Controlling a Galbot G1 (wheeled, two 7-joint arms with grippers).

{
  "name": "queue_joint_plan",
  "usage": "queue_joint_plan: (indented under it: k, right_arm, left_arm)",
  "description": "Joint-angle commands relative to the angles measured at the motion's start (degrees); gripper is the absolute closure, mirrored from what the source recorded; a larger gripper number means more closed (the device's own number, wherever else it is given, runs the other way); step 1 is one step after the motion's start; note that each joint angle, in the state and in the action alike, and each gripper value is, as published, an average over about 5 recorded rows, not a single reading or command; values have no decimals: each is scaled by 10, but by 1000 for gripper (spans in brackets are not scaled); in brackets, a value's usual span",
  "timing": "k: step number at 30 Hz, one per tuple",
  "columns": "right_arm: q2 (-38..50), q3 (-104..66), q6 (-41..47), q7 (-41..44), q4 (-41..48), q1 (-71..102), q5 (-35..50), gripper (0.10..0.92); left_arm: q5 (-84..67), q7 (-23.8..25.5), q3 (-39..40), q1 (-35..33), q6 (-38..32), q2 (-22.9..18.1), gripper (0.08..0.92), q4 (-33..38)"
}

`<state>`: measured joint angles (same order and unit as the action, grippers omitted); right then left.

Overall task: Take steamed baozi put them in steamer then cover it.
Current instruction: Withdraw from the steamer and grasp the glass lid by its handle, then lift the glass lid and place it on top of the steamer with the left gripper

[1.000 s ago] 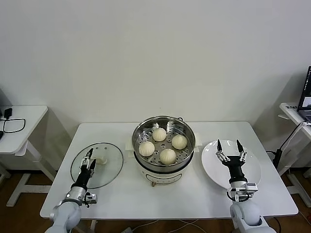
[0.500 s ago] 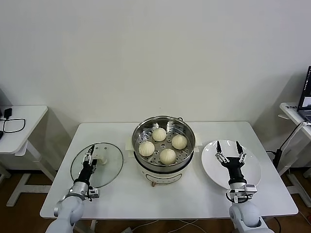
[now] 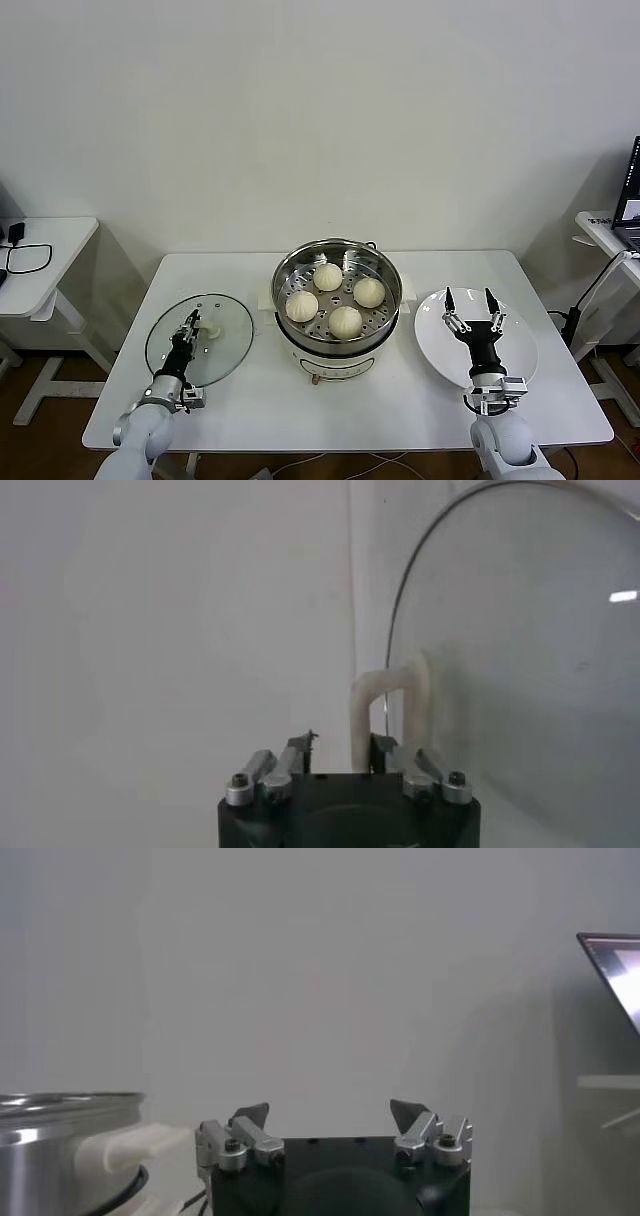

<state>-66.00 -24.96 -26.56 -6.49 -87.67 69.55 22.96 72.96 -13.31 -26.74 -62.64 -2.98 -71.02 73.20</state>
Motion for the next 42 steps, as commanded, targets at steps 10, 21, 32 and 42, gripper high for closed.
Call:
queue_joint_plan:
  k: [10,21,32,42]
  right_arm:
    - [-4,7,-1,0,1,-5,-3,203]
    - [-10,18,3,-4,-1,-17,-4,203]
    - [-14,21,37,-20,-9,-14,-24,203]
    - [8,7,65,-30,-10,-14,-27,203]
  left_arm:
    - [-75,21,-31,-45,26,30,810,173]
    - [-115,69,-34,-94,112,59,810,443]
    - [-83,124,210,-47,221,-17,810,530]
    - [-24,204,341,38,302,-90,810,434]
